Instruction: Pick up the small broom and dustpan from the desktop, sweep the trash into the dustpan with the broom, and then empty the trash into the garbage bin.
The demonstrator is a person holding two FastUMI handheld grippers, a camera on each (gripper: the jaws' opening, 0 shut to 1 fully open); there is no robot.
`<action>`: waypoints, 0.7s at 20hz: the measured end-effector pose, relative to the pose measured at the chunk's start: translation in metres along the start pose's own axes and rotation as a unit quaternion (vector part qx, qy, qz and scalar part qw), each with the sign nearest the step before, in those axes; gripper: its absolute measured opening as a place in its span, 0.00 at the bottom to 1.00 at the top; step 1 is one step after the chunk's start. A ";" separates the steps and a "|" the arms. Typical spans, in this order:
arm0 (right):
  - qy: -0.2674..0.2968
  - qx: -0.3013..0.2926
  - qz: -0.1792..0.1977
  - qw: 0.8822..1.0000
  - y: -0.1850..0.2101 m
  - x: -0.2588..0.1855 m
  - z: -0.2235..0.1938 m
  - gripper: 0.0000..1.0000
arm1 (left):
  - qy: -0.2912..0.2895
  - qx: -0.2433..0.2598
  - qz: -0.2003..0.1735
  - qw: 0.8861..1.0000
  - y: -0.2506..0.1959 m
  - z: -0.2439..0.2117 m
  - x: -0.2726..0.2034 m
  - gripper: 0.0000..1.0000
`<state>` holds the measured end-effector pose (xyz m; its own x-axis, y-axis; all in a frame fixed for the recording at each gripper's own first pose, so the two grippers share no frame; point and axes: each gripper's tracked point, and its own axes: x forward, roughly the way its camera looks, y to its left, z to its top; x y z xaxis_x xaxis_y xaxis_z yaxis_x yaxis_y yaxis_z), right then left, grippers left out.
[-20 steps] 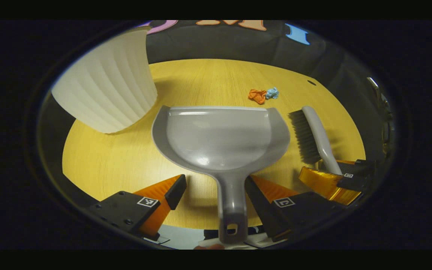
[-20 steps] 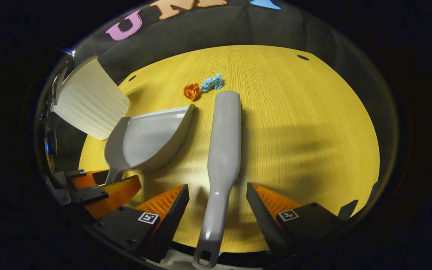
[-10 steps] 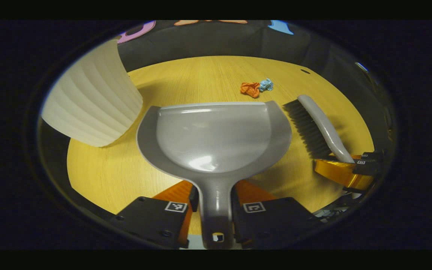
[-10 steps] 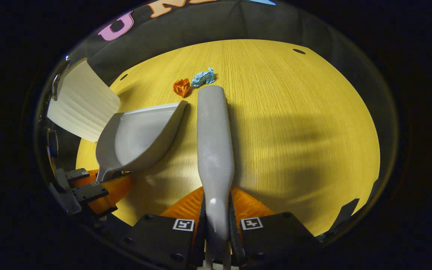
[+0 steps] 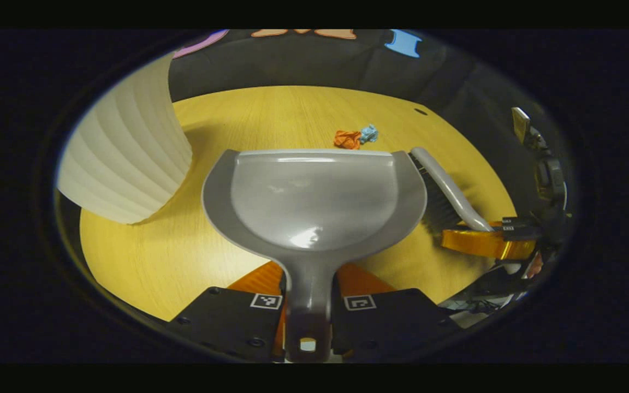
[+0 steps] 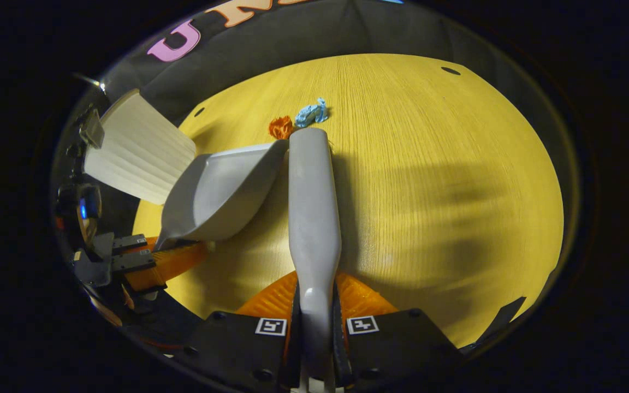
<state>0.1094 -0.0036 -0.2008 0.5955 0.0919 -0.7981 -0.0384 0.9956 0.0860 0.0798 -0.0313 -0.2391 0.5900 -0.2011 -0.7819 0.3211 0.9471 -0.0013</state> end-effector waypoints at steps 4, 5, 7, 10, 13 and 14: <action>-0.038 -0.039 -0.041 0.998 -0.029 -0.021 0.060 0.25 | 0.017 0.158 0.053 0.986 0.048 0.007 -0.010 0.31; -0.042 -0.057 -0.067 0.995 -0.042 -0.018 0.077 0.25 | 0.027 0.188 0.074 0.979 0.060 0.009 -0.008 0.29; -0.045 -0.096 -0.116 0.988 -0.057 -0.011 0.108 0.25 | 0.048 0.217 0.079 0.972 0.067 0.008 -0.004 0.29; -0.027 -0.163 -0.172 0.971 -0.069 0.004 0.134 0.21 | 0.053 0.206 0.049 0.976 0.058 0.005 0.007 0.27; 0.021 -0.225 -0.208 0.952 -0.076 0.016 0.144 0.26 | 0.056 0.219 0.044 0.973 0.060 0.004 0.012 0.29; 0.033 -0.236 -0.193 0.952 -0.066 0.018 0.142 0.26 | 0.062 0.219 0.044 0.973 0.062 0.001 0.014 0.27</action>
<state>0.2366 -0.0709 -0.1361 0.5873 -0.2967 -0.7530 -0.1931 0.8522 -0.4863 0.1085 0.0243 -0.2490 0.5436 -0.0669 -0.8367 0.5751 0.7557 0.3132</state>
